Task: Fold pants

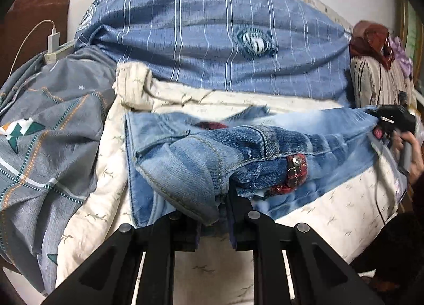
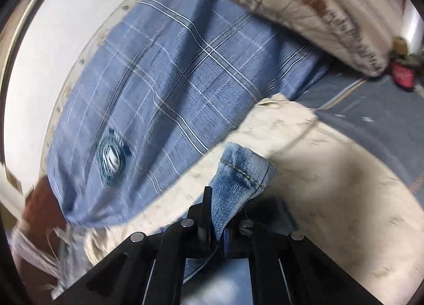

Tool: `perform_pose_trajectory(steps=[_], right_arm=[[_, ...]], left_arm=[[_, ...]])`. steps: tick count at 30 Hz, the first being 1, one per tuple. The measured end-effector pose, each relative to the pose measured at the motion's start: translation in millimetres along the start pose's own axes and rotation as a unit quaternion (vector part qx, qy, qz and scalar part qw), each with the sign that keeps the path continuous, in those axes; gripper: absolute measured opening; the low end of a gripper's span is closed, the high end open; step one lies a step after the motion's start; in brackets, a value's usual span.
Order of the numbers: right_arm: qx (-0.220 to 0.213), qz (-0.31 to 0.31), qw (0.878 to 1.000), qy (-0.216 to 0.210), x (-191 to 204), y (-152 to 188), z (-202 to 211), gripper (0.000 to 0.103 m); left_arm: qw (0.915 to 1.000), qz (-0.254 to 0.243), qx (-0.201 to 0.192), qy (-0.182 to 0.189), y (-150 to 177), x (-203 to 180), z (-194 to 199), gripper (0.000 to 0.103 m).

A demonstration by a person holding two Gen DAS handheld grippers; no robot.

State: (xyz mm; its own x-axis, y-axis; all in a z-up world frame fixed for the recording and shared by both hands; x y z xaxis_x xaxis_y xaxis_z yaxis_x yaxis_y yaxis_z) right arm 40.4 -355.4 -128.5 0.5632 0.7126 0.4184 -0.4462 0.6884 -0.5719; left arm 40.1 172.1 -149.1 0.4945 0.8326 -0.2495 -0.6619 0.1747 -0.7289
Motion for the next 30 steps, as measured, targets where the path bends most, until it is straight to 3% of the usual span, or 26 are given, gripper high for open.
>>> perform_pose_trajectory(steps=[3,5,6,8,11,14,17,20,23,25,27,28,30], right_arm=[[0.044,0.007,0.999,0.024,-26.7,40.0,-1.9,0.006],[0.088,-0.009,0.996,0.035,-45.3,61.6,-5.3,0.008],[0.104,-0.019,0.994,0.039,-53.4,67.4,-5.5,0.01],[0.128,-0.045,0.99,0.028,-64.6,72.8,0.9,0.01],[0.117,-0.02,0.992,0.035,-67.5,70.0,19.1,0.01],[0.089,0.019,0.994,0.065,-68.4,65.0,35.1,0.01],[0.053,0.018,0.996,0.069,-68.8,54.7,47.5,0.01],[0.027,0.018,0.998,0.049,-54.3,38.2,48.3,0.011],[0.033,0.025,0.999,0.015,-21.1,28.7,29.6,0.011],[0.049,0.037,0.998,-0.004,4.9,33.4,10.7,0.011],[0.07,0.061,0.996,-0.009,26.5,44.3,-7.9,0.011],[0.079,0.071,0.994,-0.006,34.1,49.7,-17.8,0.011],[0.093,0.091,0.991,0.014,42.8,59.7,-41.7,0.011]], left_arm=[[0.9994,0.021,0.027,-0.002,16.6,7.7,-7.6,0.026],[0.9987,0.021,0.043,-0.017,27.3,10.4,-9.8,0.037],[0.998,0.019,0.051,-0.031,32.3,12.0,-10.0,0.046],[0.9972,0.014,0.058,-0.045,38.3,12.4,-7.0,0.05],[0.9955,0.014,0.066,-0.066,45.1,16.9,3.0,0.062],[0.994,0.021,0.069,-0.082,50.7,23.5,17.6,0.064],[0.9913,0.041,0.068,-0.105,55.0,38.6,39.7,0.064],[0.9915,0.055,0.031,-0.114,37.7,39.6,68.0,0.064],[0.9943,0.051,-0.013,-0.092,8.4,20.0,78.6,0.065],[0.9956,0.048,-0.041,-0.068,-15.9,-3.5,71.9,0.076],[0.9965,0.045,-0.047,-0.053,-33.2,-26.3,49.9,0.081],[0.9968,0.045,-0.039,-0.053,-36.3,-31.8,38.1,0.081],[0.9965,0.047,0.014,-0.068,-33.3,-41.5,0.9,0.081]])
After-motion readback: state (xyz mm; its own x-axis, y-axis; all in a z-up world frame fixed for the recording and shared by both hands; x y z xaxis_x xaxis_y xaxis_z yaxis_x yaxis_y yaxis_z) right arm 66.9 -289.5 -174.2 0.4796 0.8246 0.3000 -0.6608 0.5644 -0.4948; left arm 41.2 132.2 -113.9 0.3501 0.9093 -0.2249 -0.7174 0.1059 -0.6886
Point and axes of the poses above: each gripper's, at about its wrist camera, not at the fingertips, and z roughly against the way its jaws point, x to its left, y to its underside, the point moved 8 cm from there along -z, roughly the way its jaws point, and after that the axes turned 10 degrees about y, right-handed, at the moved point
